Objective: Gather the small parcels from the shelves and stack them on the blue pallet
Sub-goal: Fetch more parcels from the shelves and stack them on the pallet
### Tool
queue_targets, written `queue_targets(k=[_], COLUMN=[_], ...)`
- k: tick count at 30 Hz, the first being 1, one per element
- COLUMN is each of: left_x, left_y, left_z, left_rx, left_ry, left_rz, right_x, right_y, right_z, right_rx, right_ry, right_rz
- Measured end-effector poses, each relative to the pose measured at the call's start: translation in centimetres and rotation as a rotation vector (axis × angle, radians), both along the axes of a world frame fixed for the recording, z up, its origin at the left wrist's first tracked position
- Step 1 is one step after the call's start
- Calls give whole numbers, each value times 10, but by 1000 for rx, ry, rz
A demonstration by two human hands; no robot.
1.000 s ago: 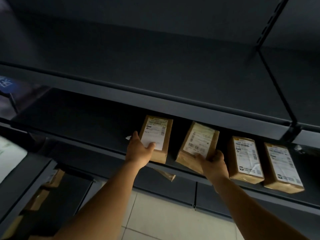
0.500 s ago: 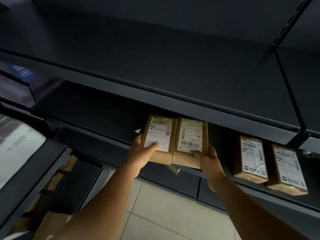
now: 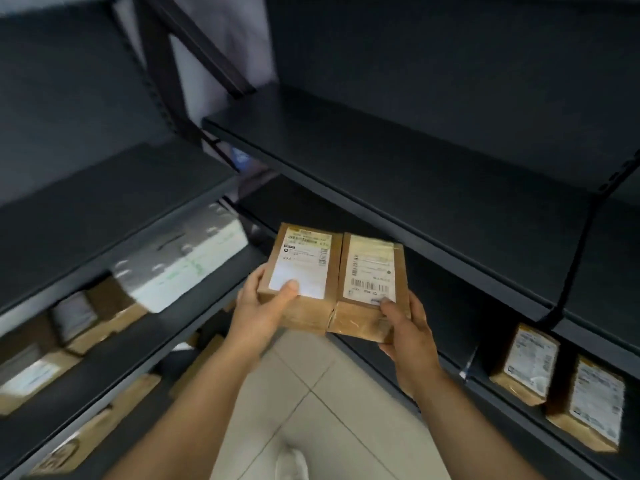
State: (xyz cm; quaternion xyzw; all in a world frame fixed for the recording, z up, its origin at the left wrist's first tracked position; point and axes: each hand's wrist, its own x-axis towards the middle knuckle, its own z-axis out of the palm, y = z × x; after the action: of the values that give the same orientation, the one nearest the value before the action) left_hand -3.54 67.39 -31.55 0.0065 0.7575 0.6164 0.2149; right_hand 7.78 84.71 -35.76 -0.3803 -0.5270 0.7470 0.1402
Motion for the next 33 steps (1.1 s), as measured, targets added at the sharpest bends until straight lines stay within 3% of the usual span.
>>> queue_targets(k=[9,17,33], left_x=[26,29,-15], left_y=[-76,-147,-310], left_z=[139,228,336], left_rx=[54,113,176], left_ry=[313,473,635], left_rz=[78,237,499], right_x=[-21,-64,-161], right_y=[-46,-101,-267], right_z=[137,241,350], right_rx=[110,208,277], right_ry=[269,454,609], right_rz=[216,429,648])
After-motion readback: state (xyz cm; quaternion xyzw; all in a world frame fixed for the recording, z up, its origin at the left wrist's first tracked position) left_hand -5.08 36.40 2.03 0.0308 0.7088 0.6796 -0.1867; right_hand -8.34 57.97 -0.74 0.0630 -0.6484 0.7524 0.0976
